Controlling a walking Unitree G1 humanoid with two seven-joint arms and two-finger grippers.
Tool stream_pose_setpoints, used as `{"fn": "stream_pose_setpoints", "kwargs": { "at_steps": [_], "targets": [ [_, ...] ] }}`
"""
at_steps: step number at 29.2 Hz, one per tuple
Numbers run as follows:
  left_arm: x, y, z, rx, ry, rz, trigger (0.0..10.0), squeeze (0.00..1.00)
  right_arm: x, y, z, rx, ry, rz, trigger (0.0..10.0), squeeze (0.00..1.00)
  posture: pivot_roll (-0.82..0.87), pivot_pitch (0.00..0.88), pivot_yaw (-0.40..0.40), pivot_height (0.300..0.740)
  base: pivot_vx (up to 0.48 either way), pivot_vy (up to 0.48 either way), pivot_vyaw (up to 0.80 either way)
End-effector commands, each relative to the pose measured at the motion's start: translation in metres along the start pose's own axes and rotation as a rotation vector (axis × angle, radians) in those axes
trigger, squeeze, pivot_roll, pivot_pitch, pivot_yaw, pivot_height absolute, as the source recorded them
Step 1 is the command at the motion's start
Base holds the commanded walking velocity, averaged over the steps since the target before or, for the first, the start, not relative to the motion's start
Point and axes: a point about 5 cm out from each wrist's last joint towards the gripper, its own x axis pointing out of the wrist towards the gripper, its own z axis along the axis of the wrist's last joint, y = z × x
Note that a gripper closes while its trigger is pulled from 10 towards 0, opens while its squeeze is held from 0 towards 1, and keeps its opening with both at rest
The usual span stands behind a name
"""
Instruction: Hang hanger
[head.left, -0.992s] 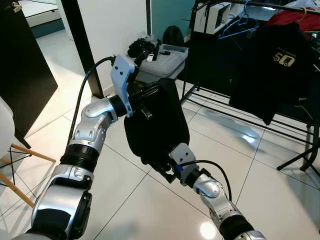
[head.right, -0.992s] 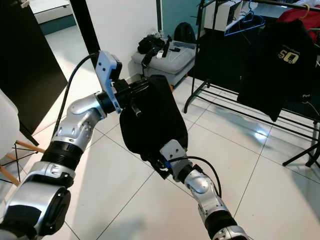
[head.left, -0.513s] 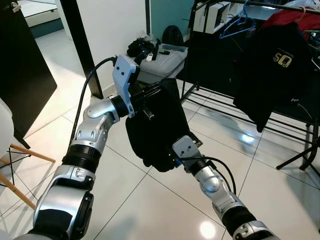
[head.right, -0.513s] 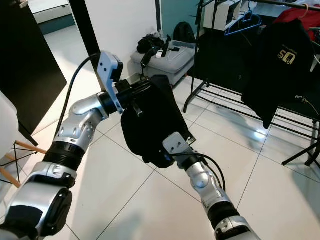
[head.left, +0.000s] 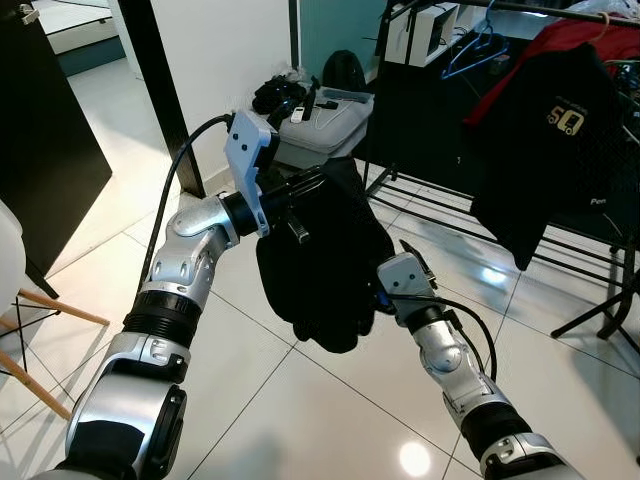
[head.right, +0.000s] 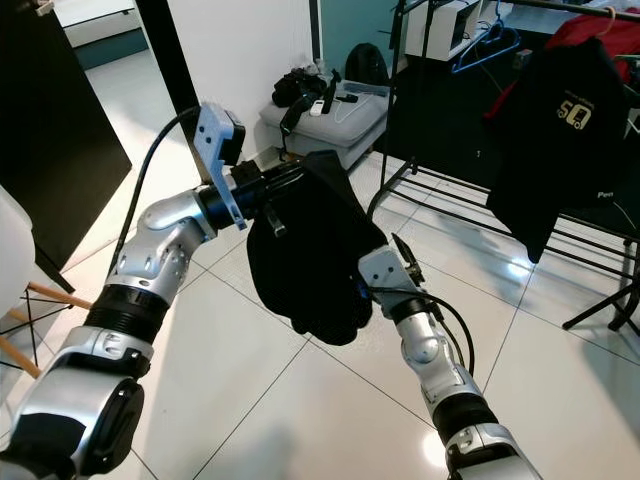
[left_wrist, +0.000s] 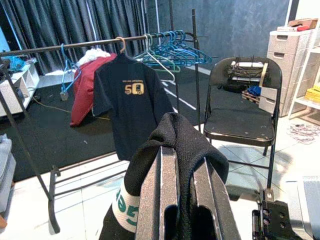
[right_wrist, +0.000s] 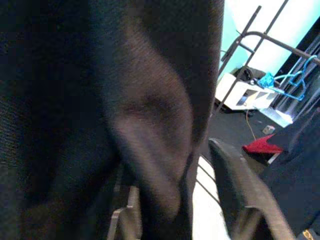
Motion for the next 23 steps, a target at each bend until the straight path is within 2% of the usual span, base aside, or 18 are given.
{"fn": "stream_pose_setpoints", "kwargs": {
  "at_steps": [1,13,14,15,16,17,18,22,23],
  "targets": [
    [-0.002,0.0,0.005,0.012,-0.021,-0.005,10.0,0.0,0.0,0.002,0.001,0.014,-0.012,0.001,0.0,0.05,-0.04,0.083,0.041,0.74,0.0,0.0,0.0],
    [-0.008,0.002,0.001,0.025,0.011,0.011,10.0,0.0,0.003,0.001,0.008,0.053,-0.048,-0.003,0.0,0.04,-0.04,0.084,0.042,0.74,0.0,0.0,0.0],
    [-0.012,0.005,-0.005,0.039,0.063,0.035,10.0,0.0,0.006,-0.003,0.011,0.08,-0.059,-0.011,0.0,0.04,-0.03,0.087,0.048,0.74,0.0,0.0,0.0],
    [-0.02,0.009,-0.018,0.082,0.169,0.074,10.0,0.0,0.011,-0.007,0.015,0.124,-0.068,-0.017,0.0,0.03,-0.03,0.09,0.06,0.74,0.0,0.0,0.0],
    [-0.02,0.009,-0.018,0.082,0.169,0.074,10.0,0.0,0.011,-0.007,0.015,0.124,-0.068,-0.017,0.0,0.03,-0.03,0.09,0.06,0.74,0.0,0.0,0.0],
    [-0.031,0.014,-0.034,0.138,0.295,0.118,10.0,0.0,0.016,-0.011,0.021,0.185,-0.075,0.009,0.0,0.0,-0.03,0.092,0.063,0.74,0.0,0.0,0.0],
    [-0.046,0.019,-0.051,0.199,0.437,0.172,10.0,0.06,0.02,-0.013,0.026,0.235,-0.081,0.048,0.0,0.0,-0.03,0.095,0.065,0.74,0.0,0.0,0.0],
    [-0.046,0.019,-0.051,0.199,0.437,0.172,10.0,0.06,0.02,-0.013,0.026,0.235,-0.081,0.048,0.0,0.0,-0.03,0.095,0.065,0.74,0.0,0.0,0.0],
    [-0.062,0.022,-0.067,0.243,0.554,0.215,10.0,1.0,0.024,-0.015,0.031,0.302,-0.081,0.088,0.0,0.0,-0.02,0.1,0.065,0.74,0.0,0.0,0.0]
  ]
}}
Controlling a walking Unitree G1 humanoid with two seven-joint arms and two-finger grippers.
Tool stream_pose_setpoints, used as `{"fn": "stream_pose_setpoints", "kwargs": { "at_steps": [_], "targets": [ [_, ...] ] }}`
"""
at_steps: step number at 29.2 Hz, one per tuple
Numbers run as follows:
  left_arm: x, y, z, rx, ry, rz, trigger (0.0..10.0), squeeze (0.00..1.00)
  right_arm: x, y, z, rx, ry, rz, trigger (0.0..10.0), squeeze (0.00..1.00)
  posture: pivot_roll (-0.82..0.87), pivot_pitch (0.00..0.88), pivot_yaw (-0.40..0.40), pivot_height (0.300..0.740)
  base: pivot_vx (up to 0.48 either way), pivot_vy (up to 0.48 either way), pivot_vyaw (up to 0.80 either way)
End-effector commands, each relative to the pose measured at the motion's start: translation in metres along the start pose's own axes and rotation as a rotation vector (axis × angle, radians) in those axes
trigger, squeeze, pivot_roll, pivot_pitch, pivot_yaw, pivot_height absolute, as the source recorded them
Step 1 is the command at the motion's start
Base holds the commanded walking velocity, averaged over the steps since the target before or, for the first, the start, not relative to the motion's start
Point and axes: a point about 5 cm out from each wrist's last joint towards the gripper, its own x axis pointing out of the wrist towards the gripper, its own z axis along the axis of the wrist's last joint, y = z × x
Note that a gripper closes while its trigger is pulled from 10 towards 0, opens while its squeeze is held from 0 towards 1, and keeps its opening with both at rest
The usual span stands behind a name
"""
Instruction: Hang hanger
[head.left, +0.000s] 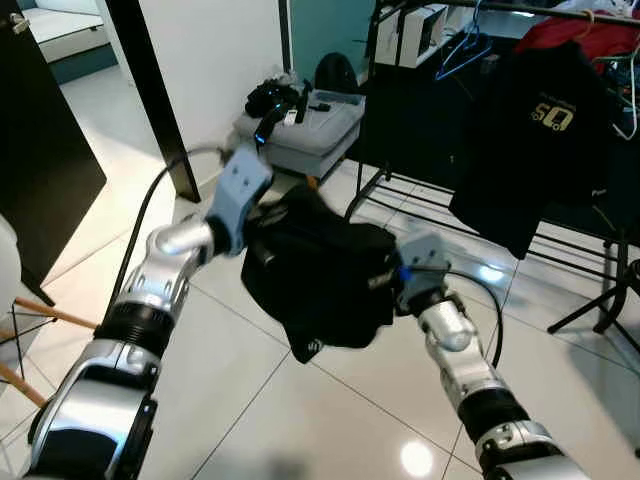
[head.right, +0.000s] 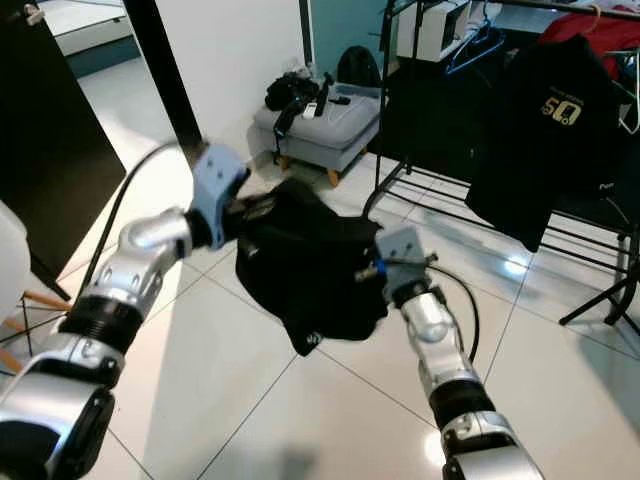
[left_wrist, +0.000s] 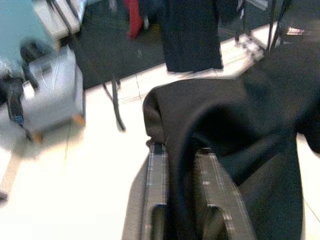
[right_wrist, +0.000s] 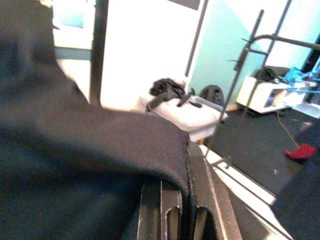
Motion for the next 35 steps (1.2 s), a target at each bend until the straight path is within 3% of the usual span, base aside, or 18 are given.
{"fn": "stream_pose_setpoints", "kwargs": {
  "at_steps": [1,2,3,8,10,11,18,19,20,21,22,23,26,35],
  "targets": [
    [-0.016,0.005,-0.034,0.095,0.193,0.073,10.0,1.0,0.009,0.001,0.013,0.142,-0.005,0.07,0.0,0.0,-0.01,0.103,0.067,0.74,0.0,0.0,0.0],
    [-0.016,0.005,-0.034,0.095,0.193,0.073,10.0,1.0,0.009,0.001,0.013,0.142,-0.005,0.07,0.0,0.0,-0.01,0.103,0.067,0.74,0.0,0.0,0.0],
    [-0.025,0.003,-0.055,0.133,0.293,0.096,10.0,1.0,0.013,0.0,0.021,0.22,-0.002,0.118,0.0,0.0,-0.01,0.107,0.069,0.74,0.0,0.0,0.0],
    [-0.03,0.001,-0.066,0.156,0.349,0.105,10.0,1.0,0.015,0.001,0.027,0.27,-0.002,0.153,0.0,0.0,-0.01,0.108,0.069,0.74,0.0,0.0,0.0],
    [-0.037,-0.008,-0.084,0.184,0.415,0.118,10.0,1.0,0.023,0.0,0.041,0.443,-0.002,0.164,0.0,0.0,-0.02,0.119,0.055,0.74,0.0,0.0,0.0],
    [-0.038,-0.012,-0.087,0.178,0.415,0.127,10.0,0.0,0.027,0.001,0.044,0.502,0.03,0.174,0.0,0.0,-0.02,0.119,0.055,0.74,0.0,0.0,0.0],
    [-0.032,-0.02,-0.086,0.143,0.368,0.131,10.0,0.0,0.032,-0.005,0.047,0.597,0.083,0.152,0.0,0.0,-0.02,0.124,0.052,0.74,0.0,0.0,0.0],
    [-0.027,-0.03,-0.079,0.116,0.298,0.068,10.0,0.0,0.035,-0.017,0.045,0.608,0.103,0.019,0.0,0.0,-0.02,0.128,0.048,0.74,0.0,0.0,0.0],
    [-0.027,-0.03,-0.079,0.116,0.298,0.068,10.0,0.0,0.035,-0.017,0.045,0.608,0.103,0.019,0.0,0.0,-0.02,0.128,0.048,0.74,0.0,0.0,0.0],
    [-0.024,-0.04,-0.073,0.098,0.236,0.009,10.0,0.0,0.037,-0.031,0.042,0.656,0.114,-0.134,0.0,0.0,-0.02,0.129,0.048,0.74,0.0,0.0,0.0],
    [-0.024,-0.04,-0.073,0.098,0.236,0.009,10.0,0.0,0.037,-0.031,0.042,0.656,0.114,-0.134,0.0,0.0,-0.02,0.129,0.048,0.74,0.0,0.0,0.0],
    [-0.021,-0.047,-0.067,0.089,0.19,-0.033,10.0,0.0,0.036,-0.042,0.038,0.642,0.13,-0.245,0.0,0.0,-0.02,0.13,0.048,0.74,0.0,0.0,0.0],
    [-0.019,-0.054,-0.061,0.079,0.154,-0.054,10.0,0.0,0.033,-0.051,0.033,0.635,0.138,-0.337,0.0,0.0,-0.02,0.131,0.047,0.74,0.0,0.0,0.0],
    [-0.013,-0.061,-0.057,0.024,0.126,-0.052,10.0,0.0,0.026,-0.061,0.034,0.641,0.153,-0.373,0.0,0.0,-0.02,0.132,0.049,0.74,0.0,0.0,0.0]
  ]
}}
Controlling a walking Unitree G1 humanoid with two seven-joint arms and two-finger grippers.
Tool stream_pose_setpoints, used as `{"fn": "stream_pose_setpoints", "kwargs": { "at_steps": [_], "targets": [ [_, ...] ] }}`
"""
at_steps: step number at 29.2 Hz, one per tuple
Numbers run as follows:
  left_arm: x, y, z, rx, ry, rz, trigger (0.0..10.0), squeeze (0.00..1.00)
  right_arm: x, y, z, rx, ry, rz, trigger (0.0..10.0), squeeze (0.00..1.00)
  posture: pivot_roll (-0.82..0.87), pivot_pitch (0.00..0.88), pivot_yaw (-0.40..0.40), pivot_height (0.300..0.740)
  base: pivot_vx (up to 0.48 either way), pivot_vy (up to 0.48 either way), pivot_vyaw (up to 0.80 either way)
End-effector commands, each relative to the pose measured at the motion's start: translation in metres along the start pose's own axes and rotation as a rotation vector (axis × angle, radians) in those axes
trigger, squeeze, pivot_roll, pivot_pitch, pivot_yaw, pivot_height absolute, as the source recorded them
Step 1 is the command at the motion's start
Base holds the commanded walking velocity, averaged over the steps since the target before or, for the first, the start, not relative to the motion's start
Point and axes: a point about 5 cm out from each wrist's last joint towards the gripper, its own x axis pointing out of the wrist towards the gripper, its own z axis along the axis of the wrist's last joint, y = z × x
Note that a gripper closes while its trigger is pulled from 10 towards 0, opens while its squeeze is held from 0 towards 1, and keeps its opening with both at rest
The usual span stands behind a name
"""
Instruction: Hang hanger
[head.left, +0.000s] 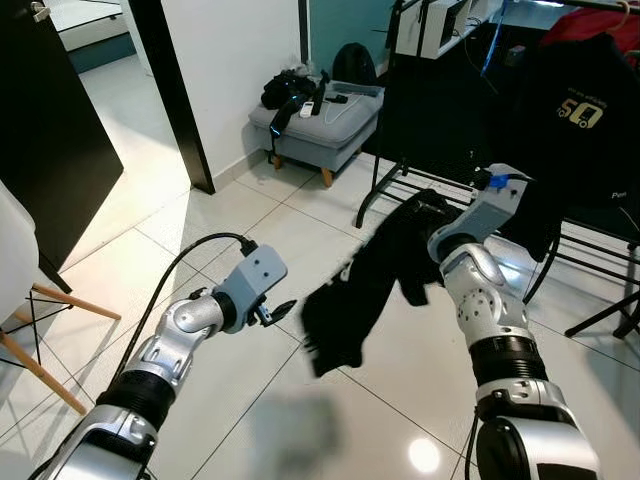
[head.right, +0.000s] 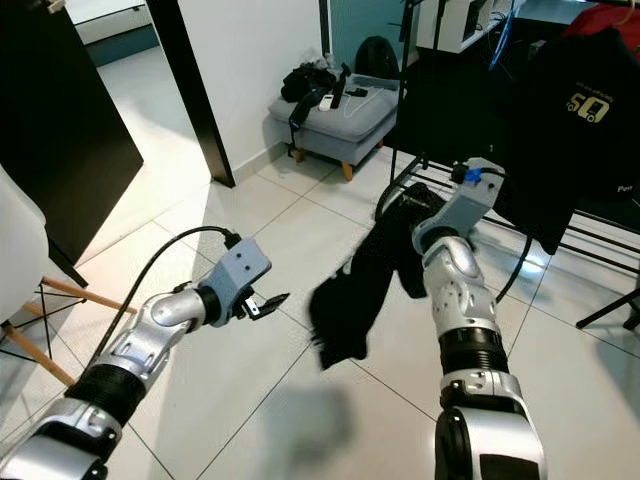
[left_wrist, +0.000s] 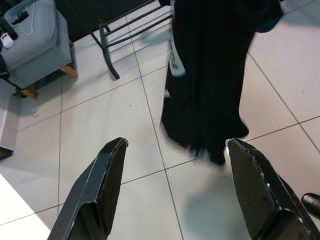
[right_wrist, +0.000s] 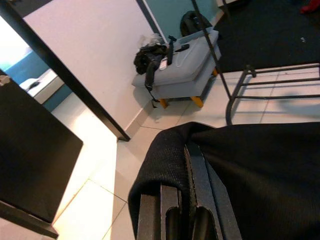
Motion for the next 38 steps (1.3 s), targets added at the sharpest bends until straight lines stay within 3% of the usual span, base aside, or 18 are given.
{"fn": "stream_pose_setpoints", "kwargs": {
  "at_steps": [1,5,9,18,19,21,23,29,30,31,32,33,34,36,37,38],
  "targets": [
    [0.001,-0.008,-0.003,-0.032,0.009,-0.027,10.0,0.0,-0.001,-0.003,0.009,0.017,-0.022,-0.032,0.0,0.0,-0.03,0.133,0.048,0.74,0.0,0.0,0.0],
    [0.004,-0.016,0.001,-0.056,-0.009,-0.056,10.0,0.0,0.001,-0.003,0.013,0.036,-0.024,-0.057,0.0,0.0,-0.03,0.133,0.047,0.74,0.0,0.0,0.0],
    [0.008,-0.025,0.003,-0.078,-0.007,-0.083,10.0,0.0,0.003,0.009,0.013,0.046,-0.015,-0.023,0.0,0.0,-0.03,0.133,0.049,0.74,0.0,0.0,0.0],
    [0.01,-0.029,0.003,-0.081,0.001,-0.092,10.0,0.0,0.003,0.018,0.012,0.035,0.002,0.041,0.0,0.0,-0.03,0.131,0.045,0.74,0.0,0.0,0.0],
    [0.009,-0.029,0.002,-0.074,0.009,-0.095,10.0,0.0,0.002,0.025,0.013,0.025,0.001,0.119,0.0,0.0,-0.03,0.129,0.046,0.74,0.0,0.0,0.0],
    [0.009,-0.029,0.002,-0.074,0.009,-0.095,10.0,0.0,0.002,0.025,0.013,0.025,0.001,0.119,0.0,0.0,-0.03,0.129,0.046,0.74,0.0,0.0,0.0],
    [0.006,-0.029,-0.003,-0.071,0.041,-0.113,10.0,0.0,0.0,0.039,0.022,-0.016,-0.013,0.282,0.0,0.0,-0.03,0.126,0.046,0.74,0.0,0.0,0.0],
    [0.006,-0.032,-0.01,-0.104,0.09,-0.125,10.0,0.0,0.0,0.046,0.032,0.004,-0.037,0.338,0.0,0.0,-0.04,0.122,0.046,0.74,0.0,0.0,0.0],
    [0.008,-0.033,-0.013,-0.156,0.111,-0.101,10.0,0.0,0.0,0.05,0.035,0.031,-0.049,0.362,0.0,0.0,-0.04,0.122,0.046,0.74,0.0,0.0,0.0],
    [0.008,-0.033,-0.013,-0.156,0.111,-0.101,10.0,0.0,0.0,0.05,0.035,0.031,-0.049,0.362,0.0,0.0,-0.04,0.122,0.046,0.74,0.0,0.0,0.0],
    [0.011,-0.033,-0.016,-0.236,0.126,-0.062,10.0,0.0,-0.001,0.055,0.038,0.066,-0.06,0.399,0.0,0.0,-0.04,0.117,0.043,0.74,0.0,0.0,0.0],
    [0.014,-0.031,-0.022,-0.378,0.147,0.027,10.0,0.0,-0.003,0.063,0.042,0.11,-0.066,0.461,0.0,0.0,-0.04,0.113,0.042,0.74,0.0,0.0,0.0],
    [0.014,-0.031,-0.022,-0.378,0.147,0.027,10.0,0.0,-0.003,0.063,0.042,0.11,-0.066,0.461,0.0,0.0,-0.04,0.113,0.042,0.74,0.0,0.0,0.0],
    [0.018,-0.031,-0.037,-0.636,0.203,0.174,10.0,0.0,-0.009,0.077,0.049,0.152,-0.073,0.576,0.0,0.0,-0.05,0.108,0.039,0.74,0.0,0.0,0.0],
    [0.018,-0.031,-0.037,-0.636,0.203,0.174,10.0,0.0,-0.009,0.077,0.049,0.152,-0.073,0.576,0.0,0.0,-0.05,0.108,0.039,0.74,0.0,0.0,0.0],
    [0.019,-0.033,-0.043,-0.757,0.209,0.236,10.0,0.0,-0.011,0.083,0.052,0.158,-0.075,0.62,0.0,0.0,-0.05,0.106,0.039,0.74,0.0,0.0,0.0]
  ]
}}
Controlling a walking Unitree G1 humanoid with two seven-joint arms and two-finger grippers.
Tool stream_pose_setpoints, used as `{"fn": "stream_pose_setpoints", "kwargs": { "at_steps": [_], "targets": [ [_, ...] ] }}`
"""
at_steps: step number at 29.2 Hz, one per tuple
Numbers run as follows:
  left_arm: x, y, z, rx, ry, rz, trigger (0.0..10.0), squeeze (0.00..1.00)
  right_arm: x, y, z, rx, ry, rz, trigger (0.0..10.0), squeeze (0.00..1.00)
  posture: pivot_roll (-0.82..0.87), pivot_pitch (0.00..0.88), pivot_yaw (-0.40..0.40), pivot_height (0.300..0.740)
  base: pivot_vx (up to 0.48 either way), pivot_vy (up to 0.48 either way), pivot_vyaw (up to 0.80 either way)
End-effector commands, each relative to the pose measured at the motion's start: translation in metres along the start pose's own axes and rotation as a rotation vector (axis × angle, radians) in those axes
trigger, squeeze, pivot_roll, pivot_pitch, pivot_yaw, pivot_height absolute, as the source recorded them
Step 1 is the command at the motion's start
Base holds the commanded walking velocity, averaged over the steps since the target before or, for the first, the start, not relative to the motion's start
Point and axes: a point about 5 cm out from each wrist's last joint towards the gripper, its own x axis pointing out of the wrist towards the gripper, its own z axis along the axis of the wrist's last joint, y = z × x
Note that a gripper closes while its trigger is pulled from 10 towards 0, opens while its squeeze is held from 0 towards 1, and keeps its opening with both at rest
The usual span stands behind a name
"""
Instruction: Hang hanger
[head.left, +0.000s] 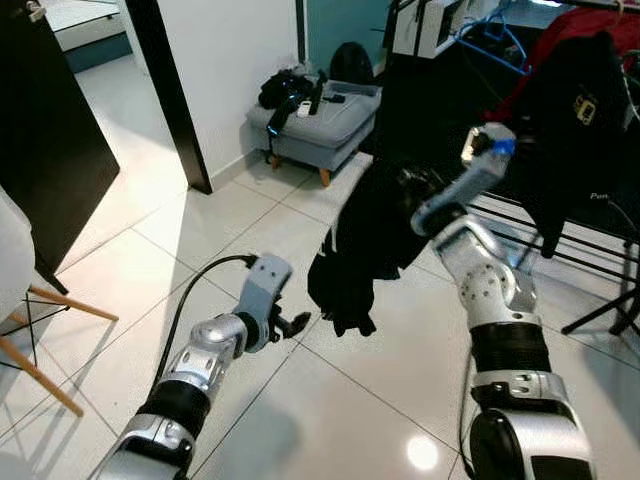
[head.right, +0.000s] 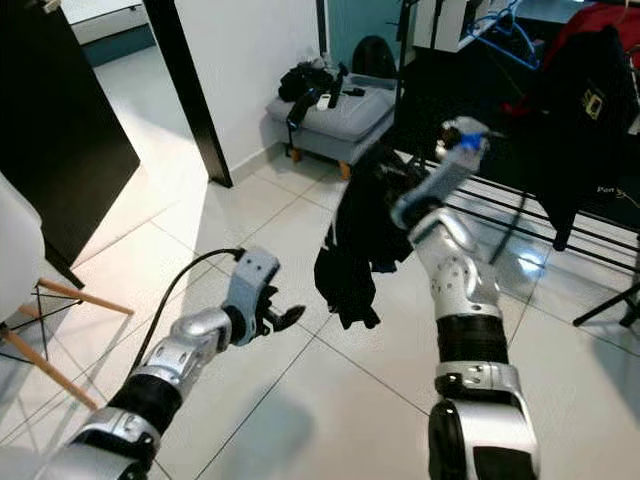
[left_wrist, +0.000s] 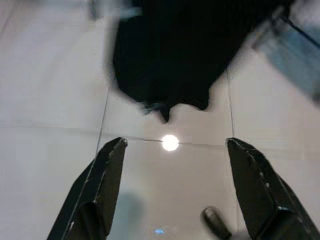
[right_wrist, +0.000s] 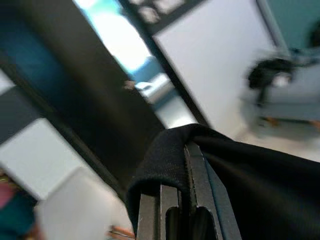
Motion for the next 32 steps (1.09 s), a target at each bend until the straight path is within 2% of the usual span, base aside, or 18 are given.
{"fn": "stream_pose_setpoints", "kwargs": {
  "at_steps": [1,2,4,8,10,11,12,13,14,17,19,21,22,23,25,27,29,32],
  "targets": [
    [-0.001,0.005,-0.014,-0.13,0.036,0.066,10.0,0.0,0.004,0.014,0.007,0.012,-0.017,0.082,0.0,0.0,-0.05,0.106,0.039,0.74,0.0,0.0,0.0],
    [0.0,0.008,-0.016,-0.167,0.013,0.135,10.0,0.0,0.005,0.019,0.01,0.015,-0.017,0.117,0.0,0.0,-0.05,0.106,0.039,0.74,0.0,0.0,0.0],
    [0.001,0.009,-0.014,-0.166,-0.021,0.22,10.0,0.0,0.007,0.025,0.015,0.021,-0.018,0.144,0.0,0.0,-0.06,0.103,0.034,0.74,0.0,0.0,0.0],
    [0.005,0.003,-0.006,-0.152,-0.044,0.227,10.0,0.0,0.009,0.028,0.015,0.025,-0.009,0.143,0.0,0.0,-0.06,0.101,0.03,0.74,0.0,0.0,0.0],
    [0.012,-0.014,0.012,-0.147,-0.106,0.146,10.0,0.02,0.012,0.035,0.012,0.035,0.001,0.144,0.0,0.0,-0.05,0.098,0.027,0.74,0.0,0.0,0.0],
    [0.012,-0.014,0.012,-0.147,-0.106,0.146,10.0,0.02,0.012,0.035,0.012,0.035,0.001,0.144,0.0,0.0,-0.05,0.098,0.027,0.74,0.0,0.0,0.0],
    [0.015,-0.024,0.02,-0.174,-0.148,0.07,10.0,1.0,0.013,0.039,0.011,0.046,0.004,0.149,0.0,0.0,-0.05,0.098,0.026,0.74,0.0,0.0,0.0],
    [0.017,-0.035,0.024,-0.164,-0.173,-0.011,10.0,1.0,0.014,0.042,0.011,0.058,0.001,0.156,0.0,0.0,-0.06,0.099,0.025,0.74,0.0,0.0,0.0],
    [0.017,-0.035,0.024,-0.164,-0.173,-0.011,10.0,1.0,0.014,0.042,0.011,0.058,0.001,0.156,0.0,0.0,-0.06,0.099,0.025,0.74,0.0,0.0,0.0],
    [0.019,-0.049,0.025,-0.14,-0.197,-0.12,10.0,1.0,0.016,0.048,0.01,0.074,-0.007,0.167,0.0,0.0,-0.06,0.101,0.025,0.74,0.0,0.0,0.0],
    [0.019,-0.059,0.022,0.048,-0.189,-0.18,10.0,1.0,0.02,0.053,0.013,0.091,-0.03,0.176,0.0,0.0,-0.06,0.112,0.02,0.74,0.0,0.0,0.0],
    [0.019,-0.059,0.022,0.048,-0.189,-0.18,10.0,1.0,0.02,0.053,0.013,0.091,-0.03,0.176,0.0,0.0,-0.06,0.112,0.02,0.74,0.0,0.0,0.0],
    [0.019,-0.063,0.021,0.119,-0.187,-0.207,10.0,1.0,0.023,0.054,0.016,0.098,-0.048,0.17,0.0,0.0,-0.06,0.113,0.018,0.74,0.0,0.0,0.0],
    [0.019,-0.063,0.021,0.119,-0.187,-0.207,10.0,1.0,0.023,0.054,0.016,0.098,-0.048,0.17,0.0,0.0,-0.06,0.113,0.018,0.74,0.0,0.0,0.0],
    [0.021,-0.071,0.017,0.19,-0.137,-0.244,10.0,1.0,0.027,0.054,0.021,0.103,-0.078,0.143,0.0,0.0,-0.06,0.118,0.012,0.74,0.0,0.0,0.0],
    [0.023,-0.072,0.015,0.198,-0.113,-0.234,10.0,1.0,0.029,0.054,0.023,0.109,-0.092,0.129,0.0,0.0,-0.05,0.12,0.009,0.74,0.0,0.0,0.0],
    [0.026,-0.065,0.013,0.231,-0.062,-0.128,10.0,1.0,0.033,0.058,0.027,0.125,-0.109,0.126,0.0,0.0,-0.06,0.122,0.006,0.74,0.0,0.0,0.0],
    [0.027,-0.057,0.013,0.262,-0.052,-0.044,10.0,1.0,0.034,0.065,0.029,0.14,-0.11,0.148,0.0,0.0,-0.06,0.122,0.005,0.74,0.0,0.0,0.0]
  ]
}}
